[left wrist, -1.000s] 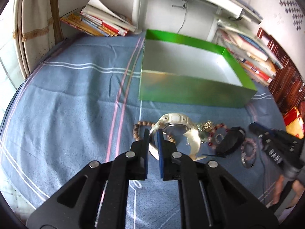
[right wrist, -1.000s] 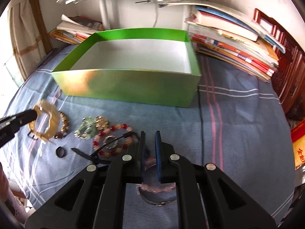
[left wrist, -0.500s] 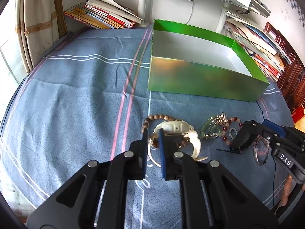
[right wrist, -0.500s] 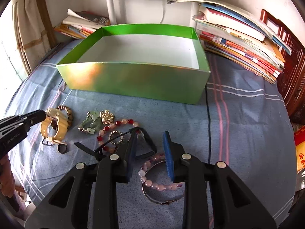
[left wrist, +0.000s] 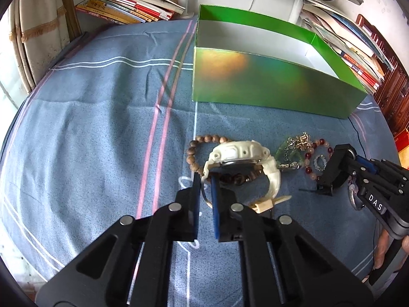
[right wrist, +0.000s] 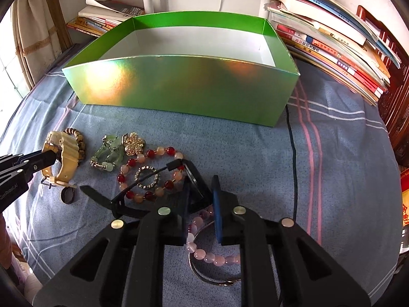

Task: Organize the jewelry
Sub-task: 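Lift both held items and carry them over the green box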

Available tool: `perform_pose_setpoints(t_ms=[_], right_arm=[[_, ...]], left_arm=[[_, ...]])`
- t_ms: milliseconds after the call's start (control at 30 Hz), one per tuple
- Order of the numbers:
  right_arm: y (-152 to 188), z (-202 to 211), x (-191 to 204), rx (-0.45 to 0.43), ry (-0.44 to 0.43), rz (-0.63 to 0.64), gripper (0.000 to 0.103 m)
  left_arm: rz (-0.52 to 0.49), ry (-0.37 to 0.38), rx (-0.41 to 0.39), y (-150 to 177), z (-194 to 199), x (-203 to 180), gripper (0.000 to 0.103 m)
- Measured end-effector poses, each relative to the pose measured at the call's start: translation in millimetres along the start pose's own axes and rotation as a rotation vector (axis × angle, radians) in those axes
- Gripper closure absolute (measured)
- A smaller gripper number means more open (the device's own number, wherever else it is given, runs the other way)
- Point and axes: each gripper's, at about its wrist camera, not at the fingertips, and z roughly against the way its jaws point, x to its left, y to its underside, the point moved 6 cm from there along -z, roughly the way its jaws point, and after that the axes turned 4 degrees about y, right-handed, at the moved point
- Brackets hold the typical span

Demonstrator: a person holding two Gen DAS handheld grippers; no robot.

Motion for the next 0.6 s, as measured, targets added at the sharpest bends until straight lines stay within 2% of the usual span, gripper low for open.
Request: perform_pose_setpoints(t_ms=[400, 600], right_arm=[[-5.6, 20.8, -11.7, -0.056, 0.030, -0.031, 0.090], [-1.3, 11.5, -23.8, -0.027, 0.063, -0.065, 0.090]], left_arm=[[-0.010, 0.001, -0.066, -3.0, 22.8, -0.8, 0.096], [-0.018, -0.004, -0.032, 2.8, 12.2, -2.0, 0.095]])
